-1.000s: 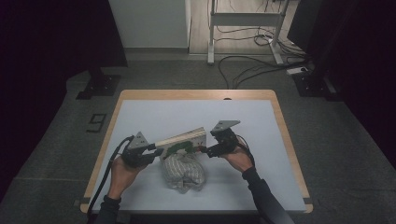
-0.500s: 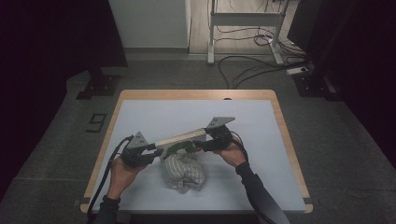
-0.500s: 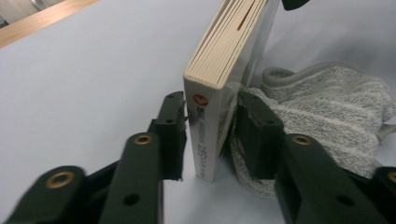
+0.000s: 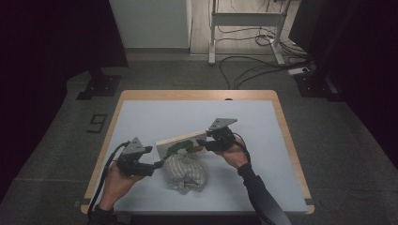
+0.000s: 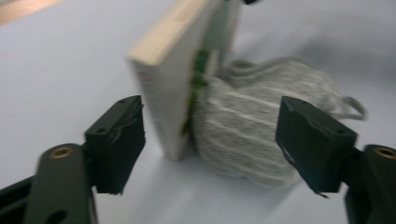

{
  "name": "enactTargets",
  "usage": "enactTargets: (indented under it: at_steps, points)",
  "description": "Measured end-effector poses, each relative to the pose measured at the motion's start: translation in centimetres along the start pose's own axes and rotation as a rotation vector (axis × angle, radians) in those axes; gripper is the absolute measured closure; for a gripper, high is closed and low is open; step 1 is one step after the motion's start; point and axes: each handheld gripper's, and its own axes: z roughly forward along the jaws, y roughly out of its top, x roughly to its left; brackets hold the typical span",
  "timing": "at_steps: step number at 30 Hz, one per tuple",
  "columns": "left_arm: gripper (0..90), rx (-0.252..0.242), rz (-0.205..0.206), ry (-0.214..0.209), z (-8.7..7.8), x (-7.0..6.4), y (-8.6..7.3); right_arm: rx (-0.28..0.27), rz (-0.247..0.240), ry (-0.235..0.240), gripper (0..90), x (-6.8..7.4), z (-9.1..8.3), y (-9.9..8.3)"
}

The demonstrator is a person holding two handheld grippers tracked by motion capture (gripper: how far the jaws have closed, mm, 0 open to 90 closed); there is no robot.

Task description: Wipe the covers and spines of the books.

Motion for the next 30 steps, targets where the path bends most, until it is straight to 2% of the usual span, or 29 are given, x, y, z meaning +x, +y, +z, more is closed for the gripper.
enactTargets:
  at_steps: [3,8,10,13,18,30]
  points:
    - [18.3,0.023,-0.004,-0.049,0.7,-0.8,0.3,-0.002,0.008,0.000,52.1,-0.1,0.0,0.0]
    - [12.9,0.040,0.006,-0.101,2.5,-2.3,0.9,0.002,0.007,-0.002,51.1,0.1,0.0,0.0]
    - [11.0,0.063,0.016,-0.114,3.5,-2.8,1.1,0.005,0.010,0.003,51.0,0.0,0.0,0.0]
    - [11.6,0.100,0.046,-0.083,4.8,-3.2,1.0,0.012,0.005,0.003,49.4,0.0,0.0,0.1]
    - [13.3,0.137,0.070,-0.046,6.5,-3.6,0.4,0.007,0.010,-0.002,47.6,0.2,0.1,0.1]
    - [17.6,0.207,0.092,-0.044,9.5,-3.9,-0.7,0.015,0.011,-0.001,48.1,0.2,0.1,0.1]
